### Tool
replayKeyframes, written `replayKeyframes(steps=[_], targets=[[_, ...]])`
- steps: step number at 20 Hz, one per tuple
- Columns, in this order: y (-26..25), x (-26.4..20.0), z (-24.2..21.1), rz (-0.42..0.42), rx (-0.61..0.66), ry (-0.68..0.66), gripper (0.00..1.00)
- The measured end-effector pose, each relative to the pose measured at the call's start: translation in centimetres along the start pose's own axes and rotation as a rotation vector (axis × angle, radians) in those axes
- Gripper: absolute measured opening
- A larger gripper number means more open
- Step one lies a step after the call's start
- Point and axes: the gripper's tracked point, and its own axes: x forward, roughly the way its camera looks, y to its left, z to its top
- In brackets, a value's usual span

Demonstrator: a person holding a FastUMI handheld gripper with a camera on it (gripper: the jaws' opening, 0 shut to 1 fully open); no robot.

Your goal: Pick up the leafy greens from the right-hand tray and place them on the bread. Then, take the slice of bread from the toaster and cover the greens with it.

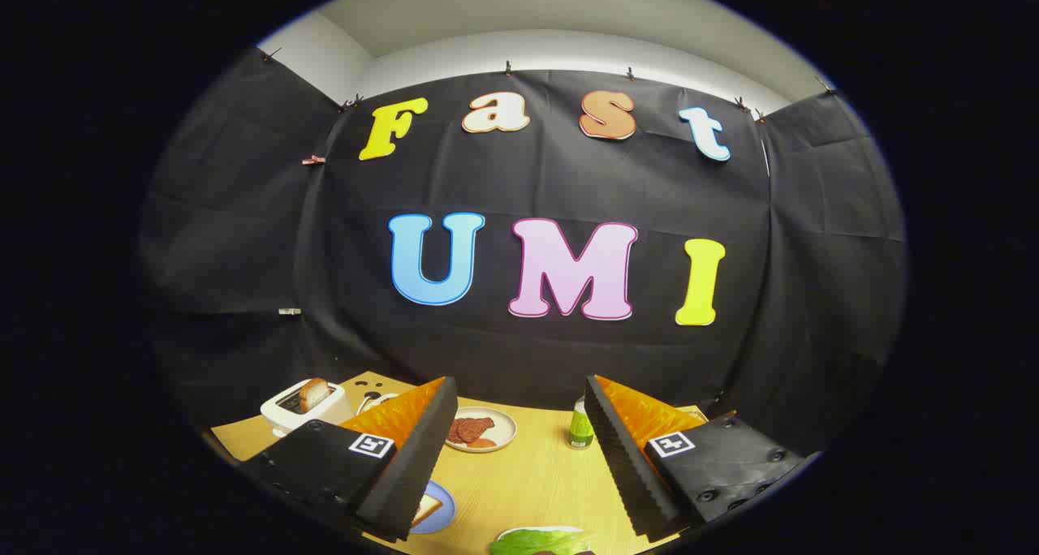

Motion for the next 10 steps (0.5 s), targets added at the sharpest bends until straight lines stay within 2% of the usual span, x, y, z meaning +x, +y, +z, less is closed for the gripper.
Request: replayKeyframes(steps=[10], targets=[[-2.9, -1.2, -1.8, -0.073, 0.054, 0.043, 0.98]])
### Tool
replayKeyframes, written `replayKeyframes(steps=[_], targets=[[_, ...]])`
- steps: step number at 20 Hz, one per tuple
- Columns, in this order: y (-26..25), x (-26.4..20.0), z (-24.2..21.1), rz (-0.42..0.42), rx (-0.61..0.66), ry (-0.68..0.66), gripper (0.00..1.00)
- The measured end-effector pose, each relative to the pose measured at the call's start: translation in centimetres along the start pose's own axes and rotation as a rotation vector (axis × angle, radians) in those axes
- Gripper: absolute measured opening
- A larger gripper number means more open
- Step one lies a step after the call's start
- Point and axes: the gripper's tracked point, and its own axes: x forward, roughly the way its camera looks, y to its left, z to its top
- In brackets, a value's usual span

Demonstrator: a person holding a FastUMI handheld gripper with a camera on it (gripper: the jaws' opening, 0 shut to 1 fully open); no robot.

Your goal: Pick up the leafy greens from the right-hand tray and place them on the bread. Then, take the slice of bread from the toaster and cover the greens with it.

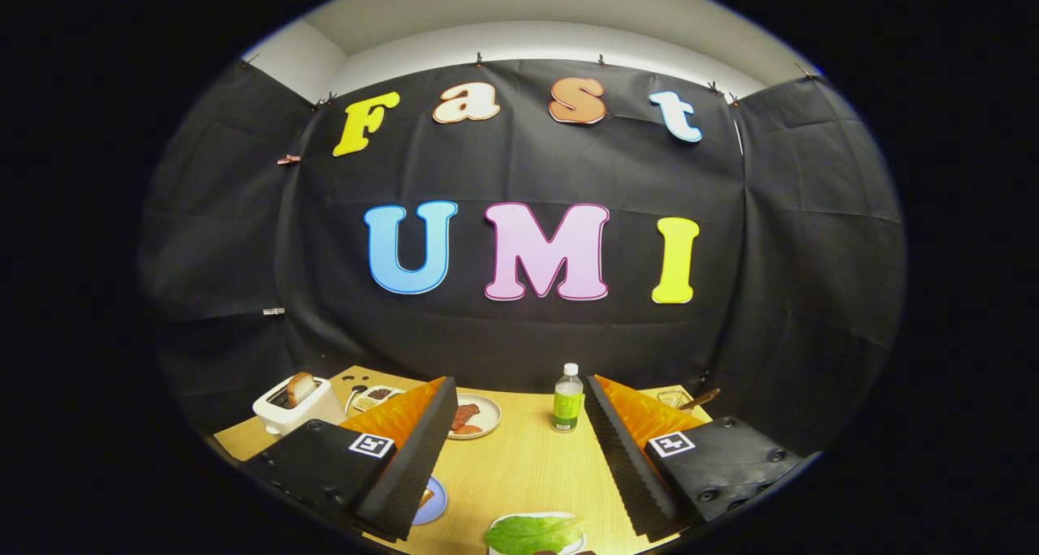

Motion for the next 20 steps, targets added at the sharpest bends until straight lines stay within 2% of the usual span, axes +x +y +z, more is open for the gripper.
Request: replayKeyframes(steps=[5, 10, 16, 20], targets=[[-1.1, -0.1, -1.6, -0.021, 0.031, 0.048, 0.98], [-1.3, 0.1, -3.7, -0.007, 0.048, 0.105, 0.98], [-0.9, 0.4, -9.0, 0.040, 0.081, 0.262, 0.98], [-1.6, 0.0, -13.0, 0.073, 0.054, 0.357, 0.98]])
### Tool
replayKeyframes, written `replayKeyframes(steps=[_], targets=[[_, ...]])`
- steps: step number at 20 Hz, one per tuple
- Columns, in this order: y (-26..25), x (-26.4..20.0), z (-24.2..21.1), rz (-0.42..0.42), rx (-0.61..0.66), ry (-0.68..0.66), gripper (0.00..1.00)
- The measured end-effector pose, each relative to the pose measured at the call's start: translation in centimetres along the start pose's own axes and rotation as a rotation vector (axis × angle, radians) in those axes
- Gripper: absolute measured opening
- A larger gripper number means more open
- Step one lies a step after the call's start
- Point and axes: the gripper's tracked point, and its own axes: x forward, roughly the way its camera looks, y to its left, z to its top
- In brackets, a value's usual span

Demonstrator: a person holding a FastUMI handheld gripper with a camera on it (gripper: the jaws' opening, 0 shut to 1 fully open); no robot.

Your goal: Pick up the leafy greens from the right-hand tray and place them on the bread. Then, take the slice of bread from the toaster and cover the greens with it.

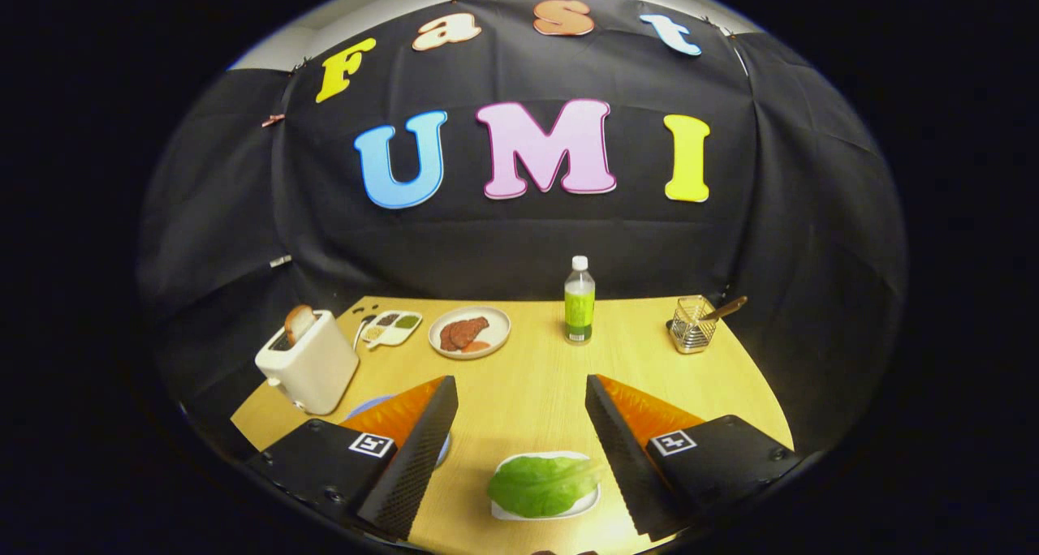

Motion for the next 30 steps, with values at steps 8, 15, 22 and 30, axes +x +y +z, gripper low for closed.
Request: replayKeyframes(steps=[8, 15, 22, 30], targets=[[-0.9, 1.7, -6.8, 0.089, -0.100, 0.154, 0.99], [-1.3, 4.0, -13.2, 0.251, -0.305, 0.310, 0.99], [-2.7, 6.4, -19.5, 0.374, -0.455, 0.496, 0.98], [-3.8, 7.5, -23.9, 0.429, -0.495, 0.627, 0.99]])
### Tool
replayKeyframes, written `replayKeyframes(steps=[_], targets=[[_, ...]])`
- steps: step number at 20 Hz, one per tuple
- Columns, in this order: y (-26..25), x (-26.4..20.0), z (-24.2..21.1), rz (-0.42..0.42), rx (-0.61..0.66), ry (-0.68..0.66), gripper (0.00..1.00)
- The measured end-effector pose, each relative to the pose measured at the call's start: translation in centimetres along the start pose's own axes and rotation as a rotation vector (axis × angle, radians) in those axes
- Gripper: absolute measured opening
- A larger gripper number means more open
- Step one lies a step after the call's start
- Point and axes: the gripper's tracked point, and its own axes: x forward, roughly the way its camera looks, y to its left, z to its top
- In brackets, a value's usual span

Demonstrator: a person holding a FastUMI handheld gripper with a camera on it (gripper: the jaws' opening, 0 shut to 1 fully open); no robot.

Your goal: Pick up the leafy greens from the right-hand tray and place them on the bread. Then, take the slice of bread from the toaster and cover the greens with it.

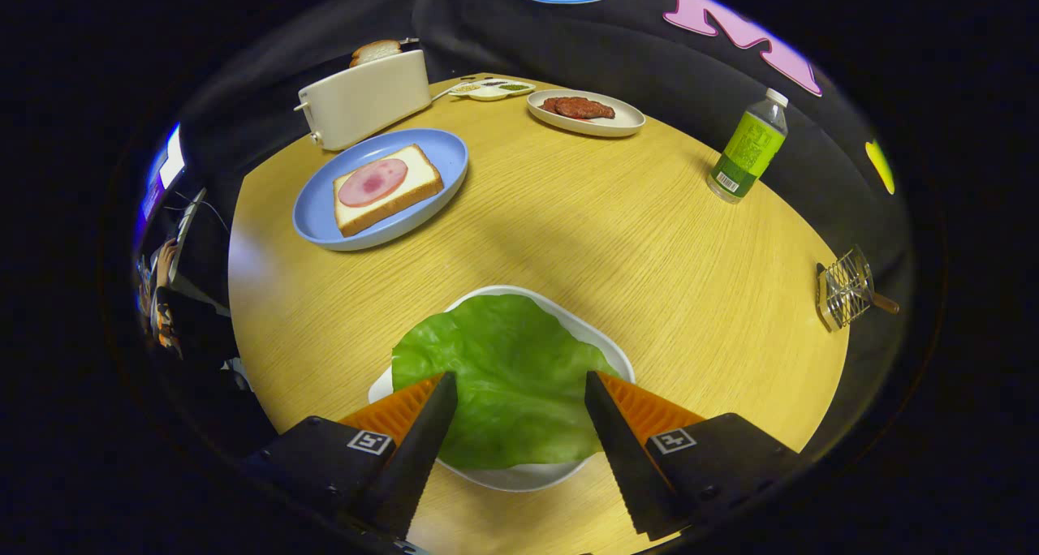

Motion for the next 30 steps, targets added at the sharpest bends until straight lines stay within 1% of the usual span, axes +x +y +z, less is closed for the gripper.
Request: replayKeyframes(steps=[2, 4, 7, 8, 10, 11, 13, 14, 15, 16, 17, 18, 20, 22, 24, 30], targets=[[0.2, 0.1, 0.1, 0.029, 0.010, 0.001, 0.99], [0.3, 0.2, 0.1, 0.030, 0.007, -0.002, 0.96], [0.2, 0.3, 0.0, 0.024, 0.018, 0.008, 0.95], [0.2, 0.3, -0.1, 0.018, 0.027, 0.022, 0.90], [0.4, 0.3, -0.1, 0.012, 0.026, 0.037, 0.89], [0.5, 0.0, 0.0, 0.013, 0.029, 0.035, 0.87], [0.9, 0.3, 0.0, 0.002, 0.004, 0.020, 0.38], [1.1, 0.3, 0.0, 0.013, -0.001, 0.021, 0.38], [1.2, 0.1, -0.2, 0.005, 0.005, 0.025, 0.38], [1.2, -0.1, -0.1, -0.003, 0.006, 0.026, 0.20], [1.5, 0.4, 0.0, -0.006, -0.005, 0.021, 0.19], [1.5, 0.4, 0.1, -0.007, -0.018, 0.021, 0.09], [1.7, 0.2, 0.0, -0.004, -0.024, 0.023, 0.07], [1.9, -0.4, 0.1, 0.004, 0.007, 0.029, 0.05], [2.3, -1.2, 1.2, 0.012, 0.039, 0.004, 0.05], [2.5, -4.2, 3.5, -0.017, 0.106, -0.043, 0.05]])
